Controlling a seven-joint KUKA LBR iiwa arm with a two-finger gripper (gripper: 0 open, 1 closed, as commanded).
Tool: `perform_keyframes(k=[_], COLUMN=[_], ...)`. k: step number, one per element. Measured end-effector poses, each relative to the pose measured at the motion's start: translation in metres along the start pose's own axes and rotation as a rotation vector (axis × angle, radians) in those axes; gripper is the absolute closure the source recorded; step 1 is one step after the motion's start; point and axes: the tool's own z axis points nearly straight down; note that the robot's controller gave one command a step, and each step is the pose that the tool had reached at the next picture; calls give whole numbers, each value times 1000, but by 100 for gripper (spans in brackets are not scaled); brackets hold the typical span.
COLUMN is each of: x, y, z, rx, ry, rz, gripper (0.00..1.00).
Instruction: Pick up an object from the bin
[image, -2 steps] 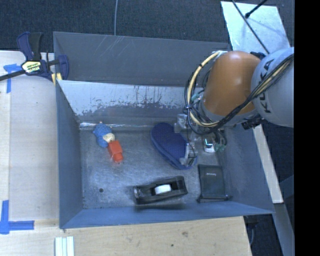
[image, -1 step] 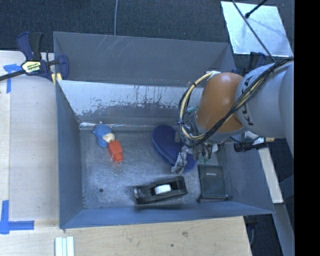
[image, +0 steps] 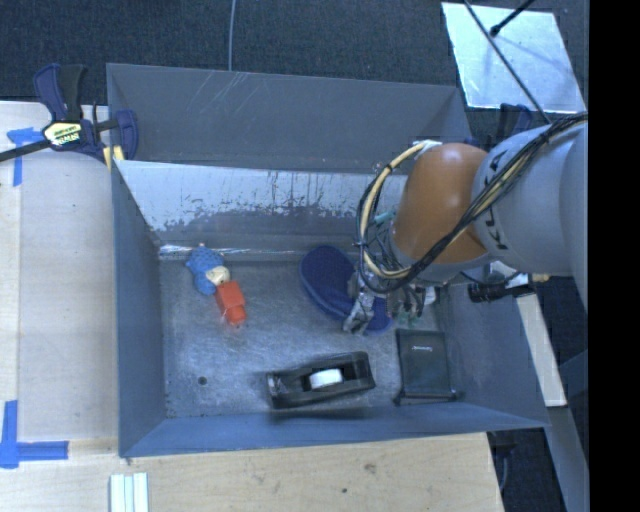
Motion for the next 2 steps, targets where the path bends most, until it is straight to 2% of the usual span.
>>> perform_keyframes(k=[1, 2], x=[18, 23], y=[10, 23], z=[-109, -247], rx=[-2, -3], ry=[-4, -6], rz=[9, -15], gripper=[100, 100])
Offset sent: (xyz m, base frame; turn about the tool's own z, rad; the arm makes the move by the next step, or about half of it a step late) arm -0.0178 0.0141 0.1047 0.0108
